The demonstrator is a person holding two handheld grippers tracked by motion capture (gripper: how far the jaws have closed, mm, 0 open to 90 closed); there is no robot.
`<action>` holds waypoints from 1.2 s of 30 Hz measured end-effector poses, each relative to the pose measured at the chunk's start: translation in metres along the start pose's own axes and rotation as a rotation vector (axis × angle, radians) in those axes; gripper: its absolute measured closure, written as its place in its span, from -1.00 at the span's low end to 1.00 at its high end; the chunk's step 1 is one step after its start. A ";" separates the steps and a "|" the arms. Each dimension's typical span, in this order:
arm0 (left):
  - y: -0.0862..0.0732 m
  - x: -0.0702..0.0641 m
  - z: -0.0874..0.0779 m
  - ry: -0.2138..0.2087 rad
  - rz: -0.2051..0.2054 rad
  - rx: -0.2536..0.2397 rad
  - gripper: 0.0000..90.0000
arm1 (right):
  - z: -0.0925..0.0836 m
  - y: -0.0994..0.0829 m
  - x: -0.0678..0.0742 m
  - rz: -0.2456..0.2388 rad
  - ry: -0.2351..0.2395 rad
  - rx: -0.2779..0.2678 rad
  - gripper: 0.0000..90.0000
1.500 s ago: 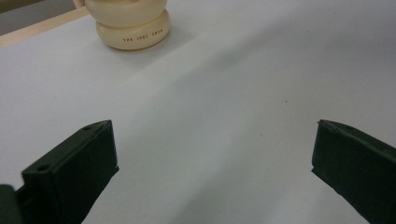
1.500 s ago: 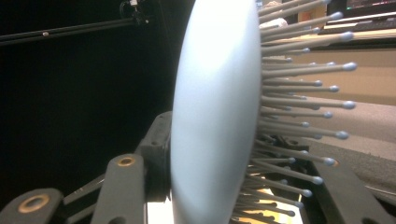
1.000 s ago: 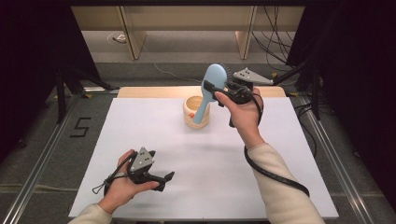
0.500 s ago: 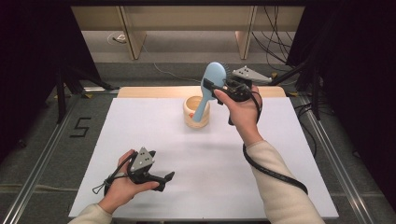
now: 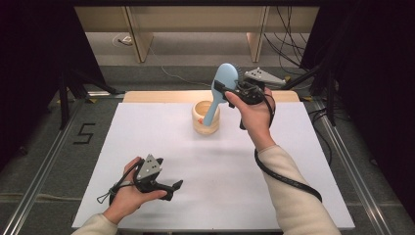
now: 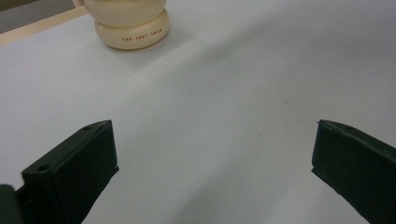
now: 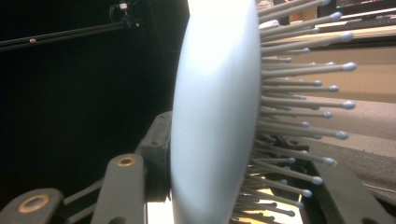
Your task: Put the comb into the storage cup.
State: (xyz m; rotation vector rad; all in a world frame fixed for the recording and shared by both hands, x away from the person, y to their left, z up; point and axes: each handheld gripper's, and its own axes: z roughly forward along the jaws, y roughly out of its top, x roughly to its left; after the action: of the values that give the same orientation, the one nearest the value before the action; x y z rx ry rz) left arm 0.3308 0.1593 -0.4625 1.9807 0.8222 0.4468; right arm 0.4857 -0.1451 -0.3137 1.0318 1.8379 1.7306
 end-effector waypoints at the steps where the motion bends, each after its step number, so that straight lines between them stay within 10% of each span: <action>1: 0.000 0.000 0.000 0.000 0.001 0.000 -1.00 | 0.000 0.000 0.000 -0.002 -0.001 -0.002 0.15; 36: 0.000 0.000 0.001 -0.003 -0.006 0.003 -1.00 | 0.010 0.007 -0.001 0.008 -0.007 -0.013 0.15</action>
State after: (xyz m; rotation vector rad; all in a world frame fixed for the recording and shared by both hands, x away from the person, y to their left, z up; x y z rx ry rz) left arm 0.3313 0.1591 -0.4632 1.9802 0.8270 0.4389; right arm 0.4953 -0.1401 -0.3083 1.0408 1.8181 1.7393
